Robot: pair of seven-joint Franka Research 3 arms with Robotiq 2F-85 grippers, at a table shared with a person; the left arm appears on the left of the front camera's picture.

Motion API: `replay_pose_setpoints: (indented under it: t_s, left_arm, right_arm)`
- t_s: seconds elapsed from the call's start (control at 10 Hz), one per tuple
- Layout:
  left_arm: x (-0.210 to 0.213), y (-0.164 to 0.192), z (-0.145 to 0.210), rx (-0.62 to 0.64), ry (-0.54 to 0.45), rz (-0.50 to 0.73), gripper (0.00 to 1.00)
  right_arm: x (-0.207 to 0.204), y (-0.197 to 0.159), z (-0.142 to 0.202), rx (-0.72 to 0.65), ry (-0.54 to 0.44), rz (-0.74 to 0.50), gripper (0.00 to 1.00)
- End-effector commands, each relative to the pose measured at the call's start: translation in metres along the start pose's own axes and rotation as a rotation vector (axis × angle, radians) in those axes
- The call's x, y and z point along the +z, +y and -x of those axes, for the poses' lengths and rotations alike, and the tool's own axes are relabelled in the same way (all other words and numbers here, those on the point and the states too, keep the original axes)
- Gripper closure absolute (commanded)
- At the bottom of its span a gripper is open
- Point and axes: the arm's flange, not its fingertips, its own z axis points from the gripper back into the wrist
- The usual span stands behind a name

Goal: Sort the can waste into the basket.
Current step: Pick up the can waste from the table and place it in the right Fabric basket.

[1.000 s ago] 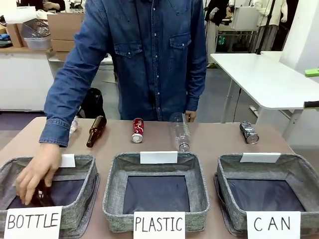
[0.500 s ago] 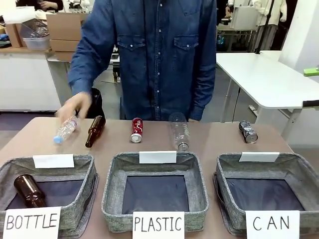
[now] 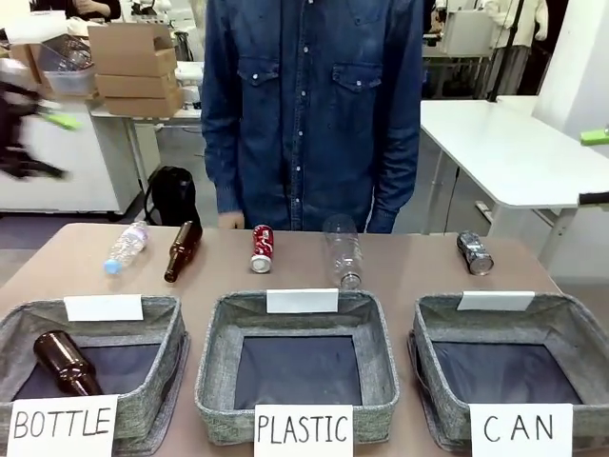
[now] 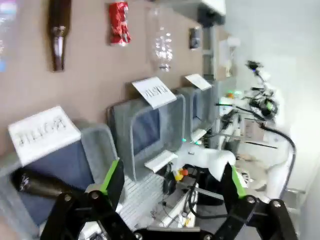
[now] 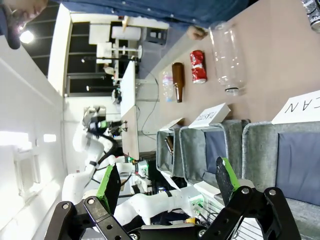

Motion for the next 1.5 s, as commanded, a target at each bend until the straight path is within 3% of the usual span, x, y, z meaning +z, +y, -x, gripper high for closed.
replay_pose_setpoints:
  t_s: [0.0, 0.1, 0.4, 0.8, 1.1, 1.4]
  left_arm:
    - [-0.038, -0.011, -0.063, 0.030, -0.017, -0.170, 0.00]
    - [-0.075, -0.015, -0.086, 0.044, -0.031, -0.227, 0.00]
    - [-0.203, -0.013, -0.135, 0.029, 0.084, -0.385, 0.00]
    - [-0.325, 0.008, -0.160, 0.000, 0.075, -0.592, 0.00]
    - [-0.383, 0.033, -0.169, 0.008, 0.063, -0.742, 0.00]
    - [-0.406, 0.045, -0.169, -0.037, 0.056, -0.829, 0.00]
  right_arm:
    - [0.000, 0.000, -0.003, 0.023, -0.004, -0.032, 0.00]
    - [0.000, 0.000, -0.003, 0.023, -0.004, -0.032, 0.00]
    - [0.000, 0.000, -0.003, 0.023, -0.004, -0.032, 0.00]
    - [0.000, 0.000, -0.003, 0.023, -0.004, -0.032, 0.00]
    - [0.000, 0.000, -0.003, 0.023, -0.004, -0.032, 0.00]
    - [0.000, 0.000, -0.003, 0.023, -0.004, -0.032, 0.00]
